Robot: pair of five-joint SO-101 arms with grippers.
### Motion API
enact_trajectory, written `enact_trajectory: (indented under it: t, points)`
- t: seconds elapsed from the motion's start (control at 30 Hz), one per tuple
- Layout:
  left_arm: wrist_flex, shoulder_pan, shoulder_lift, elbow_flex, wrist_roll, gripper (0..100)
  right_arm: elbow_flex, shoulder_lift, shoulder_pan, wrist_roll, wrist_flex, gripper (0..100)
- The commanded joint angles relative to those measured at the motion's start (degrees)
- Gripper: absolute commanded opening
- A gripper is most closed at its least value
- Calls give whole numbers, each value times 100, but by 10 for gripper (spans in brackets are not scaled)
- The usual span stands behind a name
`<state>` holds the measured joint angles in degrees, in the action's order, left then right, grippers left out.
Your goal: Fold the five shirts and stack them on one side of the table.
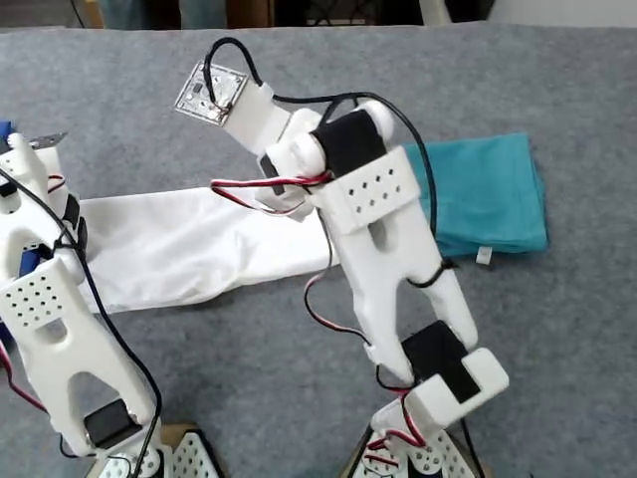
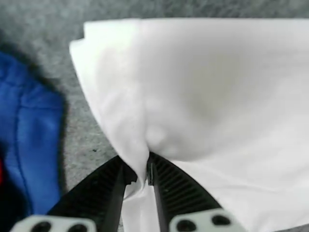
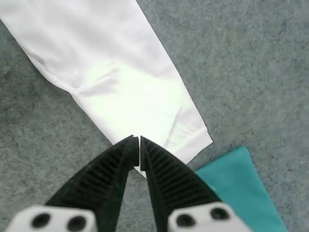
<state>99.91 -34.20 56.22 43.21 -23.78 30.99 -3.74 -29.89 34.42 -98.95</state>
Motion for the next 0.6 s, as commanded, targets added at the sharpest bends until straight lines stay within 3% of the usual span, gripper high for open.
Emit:
enact_trajectory:
  t: [0.0, 0.2, 0.57]
  points:
    - [0, 163, 53, 145, 158, 29, 57, 479, 193, 273, 62, 15]
    - [88, 224, -35, 620, 501, 29, 22, 1059, 844, 360, 519, 15]
    - [88, 523, -1424, 479, 598, 29, -1112, 1182, 3279, 703, 2022, 15]
